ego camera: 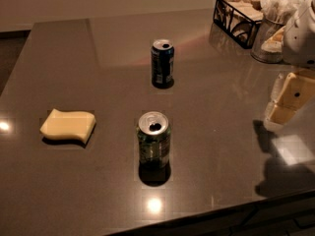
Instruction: Knock green can over
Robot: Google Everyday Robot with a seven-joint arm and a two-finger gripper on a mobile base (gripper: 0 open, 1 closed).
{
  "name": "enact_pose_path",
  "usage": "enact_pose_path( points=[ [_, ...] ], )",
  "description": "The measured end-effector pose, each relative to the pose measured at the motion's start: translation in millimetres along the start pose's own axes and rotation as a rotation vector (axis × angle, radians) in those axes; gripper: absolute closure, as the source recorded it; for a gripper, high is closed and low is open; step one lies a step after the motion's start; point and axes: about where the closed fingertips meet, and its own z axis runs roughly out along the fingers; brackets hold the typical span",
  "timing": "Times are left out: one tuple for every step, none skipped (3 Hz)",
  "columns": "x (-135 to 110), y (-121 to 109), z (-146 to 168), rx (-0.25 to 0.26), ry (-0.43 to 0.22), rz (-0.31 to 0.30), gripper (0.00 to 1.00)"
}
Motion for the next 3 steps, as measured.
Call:
enact_pose_path(
  points=[
    [0.0,0.0,0.0,0.0,0.0,0.0,0.0],
    [-0.8,-1.1,-0.3,-0.042,-0.032,0.024,0.0],
    [-6.1,7.8,-0.6,-0.094,-0.146,0.044,0.0]
  ],
)
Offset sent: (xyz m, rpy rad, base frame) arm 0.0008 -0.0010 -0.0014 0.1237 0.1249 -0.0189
